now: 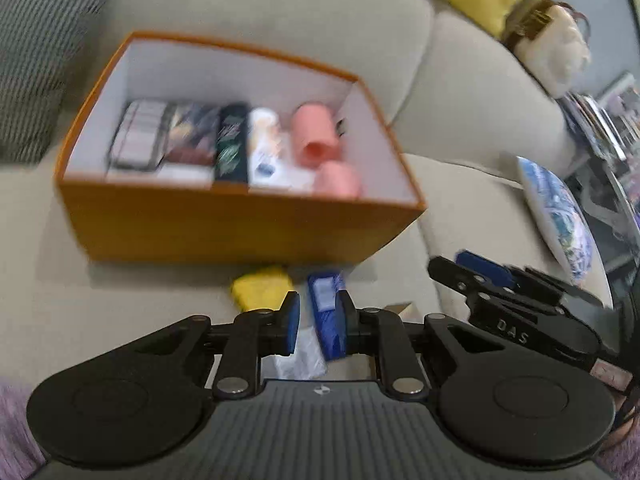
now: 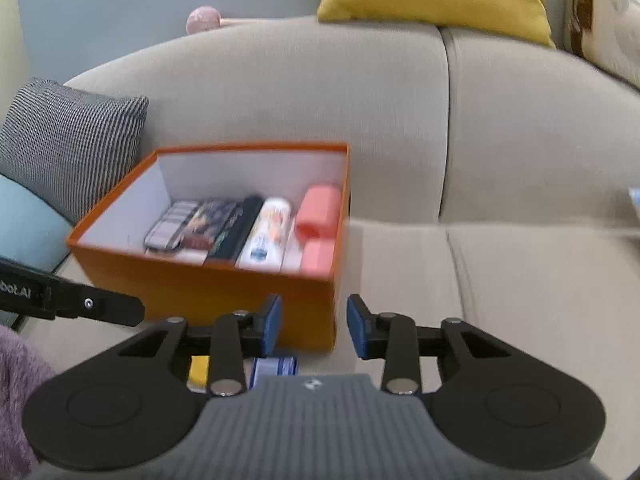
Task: Organize rigid objects
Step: 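Open the left tool and move both tools back to the remaining items, then grasp the clear packaged box with the left tool while the right grasps the brown box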
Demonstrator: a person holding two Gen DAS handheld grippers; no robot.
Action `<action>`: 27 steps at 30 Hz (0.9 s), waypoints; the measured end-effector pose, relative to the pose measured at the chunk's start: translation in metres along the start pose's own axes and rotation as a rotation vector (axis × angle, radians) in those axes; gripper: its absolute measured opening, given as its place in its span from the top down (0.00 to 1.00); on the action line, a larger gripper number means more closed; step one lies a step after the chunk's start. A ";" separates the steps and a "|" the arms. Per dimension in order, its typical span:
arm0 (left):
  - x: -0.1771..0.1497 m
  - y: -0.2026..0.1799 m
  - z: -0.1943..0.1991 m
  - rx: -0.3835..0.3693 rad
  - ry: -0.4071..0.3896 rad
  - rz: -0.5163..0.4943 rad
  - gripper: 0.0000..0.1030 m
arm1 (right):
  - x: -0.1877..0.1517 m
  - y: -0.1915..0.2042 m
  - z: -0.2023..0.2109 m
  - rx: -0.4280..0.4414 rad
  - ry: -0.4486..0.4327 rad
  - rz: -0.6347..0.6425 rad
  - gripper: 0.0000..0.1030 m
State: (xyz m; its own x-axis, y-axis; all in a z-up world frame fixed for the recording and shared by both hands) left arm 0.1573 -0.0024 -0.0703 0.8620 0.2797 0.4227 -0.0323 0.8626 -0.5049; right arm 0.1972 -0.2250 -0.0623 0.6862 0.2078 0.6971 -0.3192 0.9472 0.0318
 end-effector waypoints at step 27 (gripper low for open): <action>-0.045 0.003 -0.076 0.235 0.072 0.066 0.31 | -0.072 -0.014 -0.059 -0.017 0.282 0.004 0.32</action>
State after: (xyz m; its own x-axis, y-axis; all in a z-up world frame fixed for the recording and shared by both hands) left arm 0.1570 -0.0447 -0.1479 0.8876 0.3149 0.3362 -0.1986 0.9201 -0.3375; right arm 0.1906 -0.2393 -0.1554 0.8402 0.2694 0.4706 -0.3131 0.9496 0.0153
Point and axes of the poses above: each gripper's, at about its wrist camera, not at the fingertips, and z roughly against the way its jaws point, y to its left, x to its top, the point moved 3 cm from there along -z, roughly the way its jaws point, and after that the axes turned 6 degrees about -x, right-handed, at the moved point
